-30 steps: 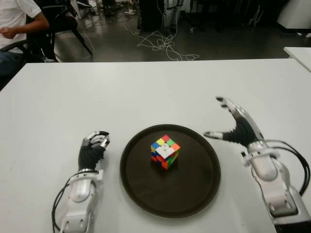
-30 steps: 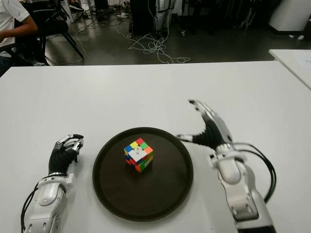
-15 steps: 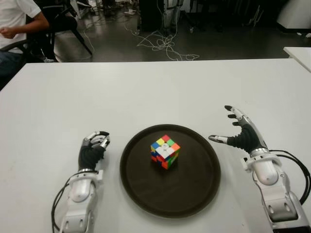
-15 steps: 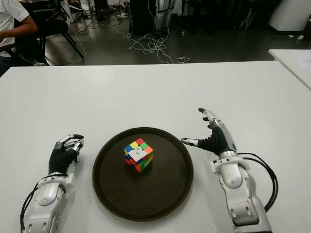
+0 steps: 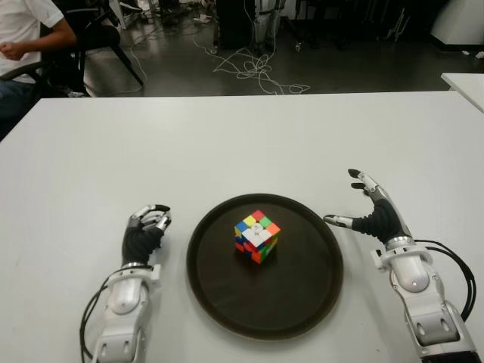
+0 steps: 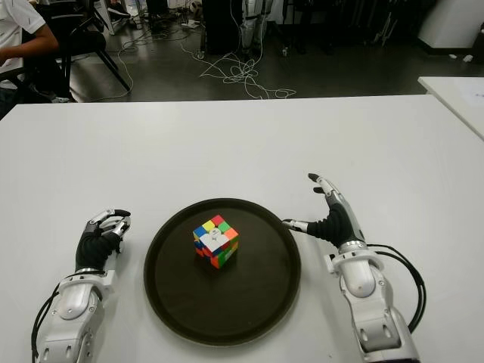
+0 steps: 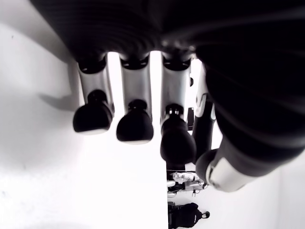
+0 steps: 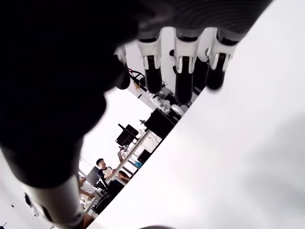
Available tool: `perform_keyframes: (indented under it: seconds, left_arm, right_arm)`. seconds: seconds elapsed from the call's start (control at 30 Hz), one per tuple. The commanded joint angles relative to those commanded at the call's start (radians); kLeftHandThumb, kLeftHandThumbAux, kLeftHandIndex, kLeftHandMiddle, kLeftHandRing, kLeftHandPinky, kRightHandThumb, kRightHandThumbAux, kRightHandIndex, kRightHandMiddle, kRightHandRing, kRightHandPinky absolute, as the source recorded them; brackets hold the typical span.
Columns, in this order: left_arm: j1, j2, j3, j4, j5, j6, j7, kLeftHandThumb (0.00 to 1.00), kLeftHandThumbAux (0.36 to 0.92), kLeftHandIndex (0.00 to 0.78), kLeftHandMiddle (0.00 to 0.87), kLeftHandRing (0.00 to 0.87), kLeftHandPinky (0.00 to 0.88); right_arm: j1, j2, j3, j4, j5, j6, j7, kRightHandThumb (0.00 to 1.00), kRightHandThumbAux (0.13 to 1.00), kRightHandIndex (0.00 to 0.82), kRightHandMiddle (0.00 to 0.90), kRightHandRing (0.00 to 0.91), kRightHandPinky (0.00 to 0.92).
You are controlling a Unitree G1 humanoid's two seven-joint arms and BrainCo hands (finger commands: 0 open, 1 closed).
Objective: Pick up the Rubik's Cube and put it in the plate
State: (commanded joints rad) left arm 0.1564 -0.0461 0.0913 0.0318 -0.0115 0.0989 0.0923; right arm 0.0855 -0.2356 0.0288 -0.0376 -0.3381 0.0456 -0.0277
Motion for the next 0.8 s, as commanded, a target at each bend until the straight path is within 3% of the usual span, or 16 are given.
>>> perform_keyframes:
  seconds: [0.33,0.8]
  left_arm:
    - [-0.001,0.000,0.000,-0.007,-0.005,0.018,-0.002,0.711,0.704,0.444,0.821,0.827,0.822]
    - [-0.003,-0.004,0.007,-0.004,-0.009,0.012,0.003,0.712,0.703,0.444,0.822,0.828,0.819]
  right_arm:
    - [0.003,-0.009,0.002,0.075,0.007,-0.093,-0.003,0.000,0.806,0.117,0.151,0.152,0.149]
    - [0.004,-0.007,0.022,0.102,-0.031,-0.114,-0.023,0.000,0.801,0.145,0.162,0.154,0.156]
